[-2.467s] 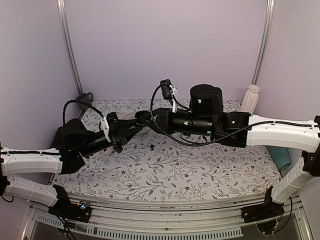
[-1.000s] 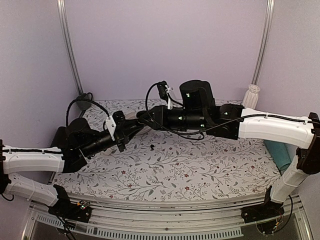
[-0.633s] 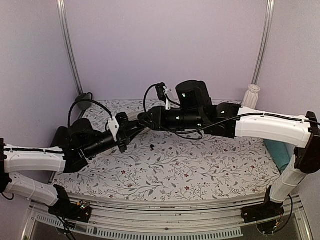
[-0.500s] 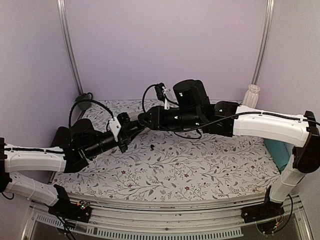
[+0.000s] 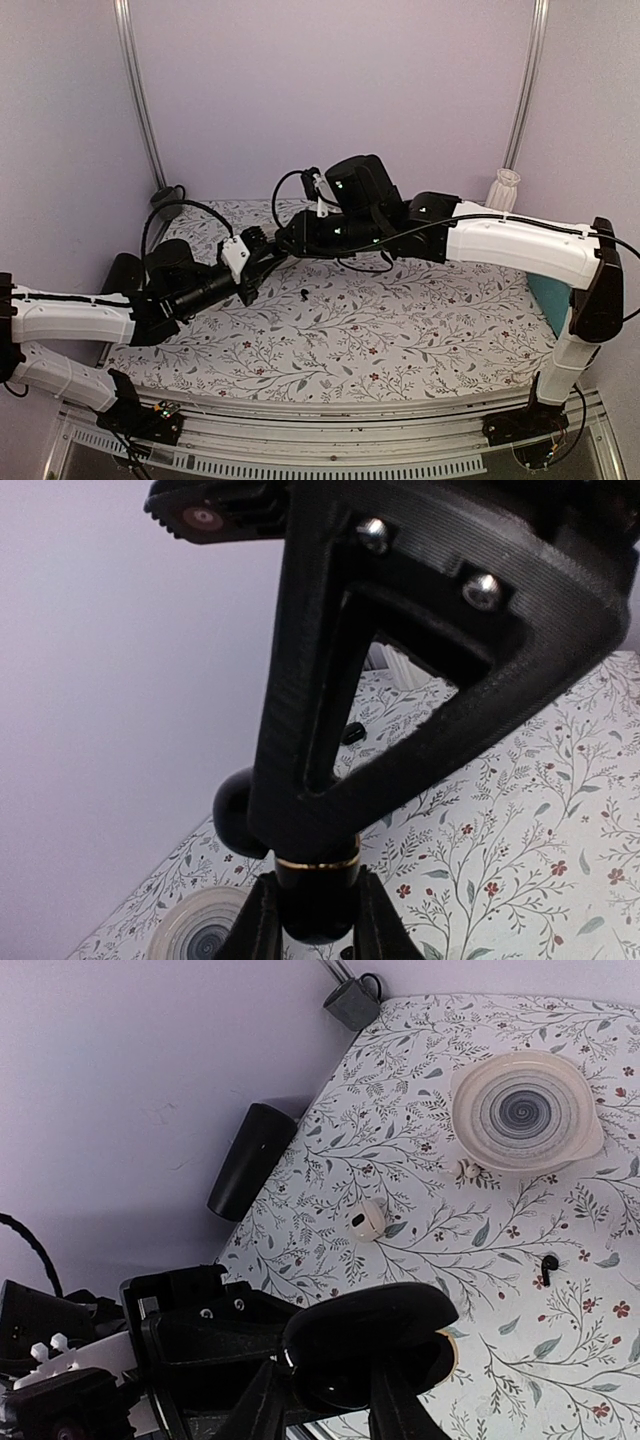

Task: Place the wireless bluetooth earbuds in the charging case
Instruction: Pick up the right earbud from the center of the board.

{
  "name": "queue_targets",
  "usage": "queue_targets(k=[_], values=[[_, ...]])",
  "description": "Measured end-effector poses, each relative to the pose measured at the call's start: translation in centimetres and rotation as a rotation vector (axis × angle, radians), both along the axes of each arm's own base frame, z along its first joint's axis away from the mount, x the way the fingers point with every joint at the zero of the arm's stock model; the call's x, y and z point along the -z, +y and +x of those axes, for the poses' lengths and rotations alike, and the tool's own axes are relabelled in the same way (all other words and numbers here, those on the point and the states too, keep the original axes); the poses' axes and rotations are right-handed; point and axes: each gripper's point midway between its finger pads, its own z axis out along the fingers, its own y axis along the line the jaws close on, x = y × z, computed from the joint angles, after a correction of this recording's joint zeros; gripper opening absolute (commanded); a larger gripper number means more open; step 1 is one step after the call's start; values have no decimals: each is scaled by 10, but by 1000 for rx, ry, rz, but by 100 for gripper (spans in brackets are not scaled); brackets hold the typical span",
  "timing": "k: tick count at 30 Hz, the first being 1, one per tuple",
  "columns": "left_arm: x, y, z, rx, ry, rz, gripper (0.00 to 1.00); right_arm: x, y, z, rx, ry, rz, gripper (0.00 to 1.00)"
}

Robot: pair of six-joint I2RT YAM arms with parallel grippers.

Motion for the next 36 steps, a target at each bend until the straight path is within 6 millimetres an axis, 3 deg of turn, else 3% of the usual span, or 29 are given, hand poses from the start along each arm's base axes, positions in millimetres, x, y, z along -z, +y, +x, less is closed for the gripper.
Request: queue_targets(k=[11, 26, 36], values=[[14, -2, 4, -11, 64, -1, 0, 16, -4, 8, 31, 3, -69, 12], [32, -8, 3, 45, 151, -20, 0, 33, -14, 15, 12, 23, -60, 12], [31, -13, 2, 81, 152, -42, 0, 32, -21, 14, 1, 28, -29, 13]])
